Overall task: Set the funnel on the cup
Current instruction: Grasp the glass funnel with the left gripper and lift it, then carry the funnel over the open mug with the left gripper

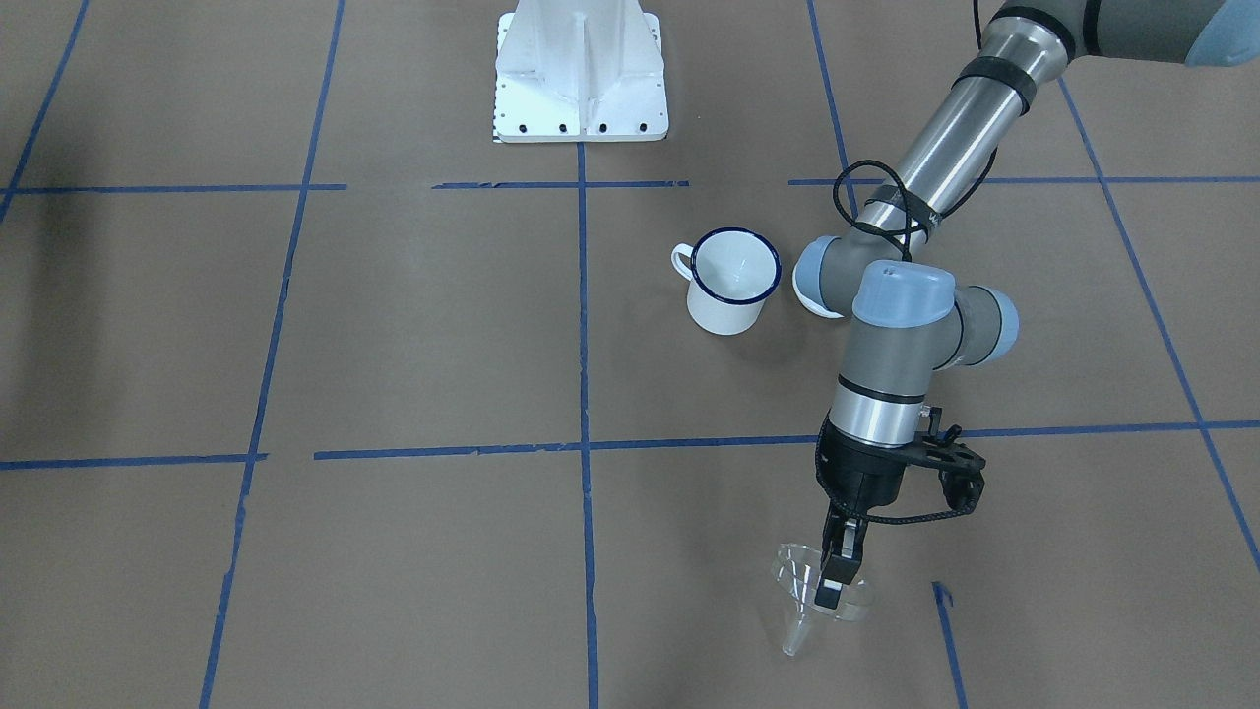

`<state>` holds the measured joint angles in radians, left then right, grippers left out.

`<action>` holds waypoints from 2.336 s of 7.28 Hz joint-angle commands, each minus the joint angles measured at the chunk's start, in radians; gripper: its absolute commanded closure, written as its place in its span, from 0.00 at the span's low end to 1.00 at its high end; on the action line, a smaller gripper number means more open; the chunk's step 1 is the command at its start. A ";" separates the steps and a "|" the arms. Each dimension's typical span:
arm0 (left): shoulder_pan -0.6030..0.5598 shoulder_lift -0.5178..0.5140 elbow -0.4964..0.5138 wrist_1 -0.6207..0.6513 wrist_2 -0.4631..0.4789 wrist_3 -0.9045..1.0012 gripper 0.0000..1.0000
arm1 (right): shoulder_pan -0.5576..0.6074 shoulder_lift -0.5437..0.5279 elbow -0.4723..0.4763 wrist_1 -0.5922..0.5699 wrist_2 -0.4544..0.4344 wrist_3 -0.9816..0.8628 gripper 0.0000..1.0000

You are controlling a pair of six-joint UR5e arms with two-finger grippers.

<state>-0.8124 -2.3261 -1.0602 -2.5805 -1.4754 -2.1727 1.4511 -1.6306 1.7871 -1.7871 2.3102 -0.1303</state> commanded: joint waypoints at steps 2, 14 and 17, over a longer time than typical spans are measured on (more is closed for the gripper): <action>-0.036 0.028 -0.290 0.249 -0.193 0.095 1.00 | 0.000 0.000 0.000 0.000 0.000 0.000 0.00; 0.217 -0.059 -0.726 1.530 -0.406 0.591 1.00 | 0.000 0.000 0.000 0.000 0.000 0.000 0.00; 0.231 -0.049 -0.647 1.433 -0.399 0.591 1.00 | 0.000 0.000 0.000 0.000 0.000 0.000 0.00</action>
<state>-0.5918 -2.3824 -1.7294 -1.1181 -1.8764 -1.5815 1.4512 -1.6306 1.7871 -1.7871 2.3102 -0.1304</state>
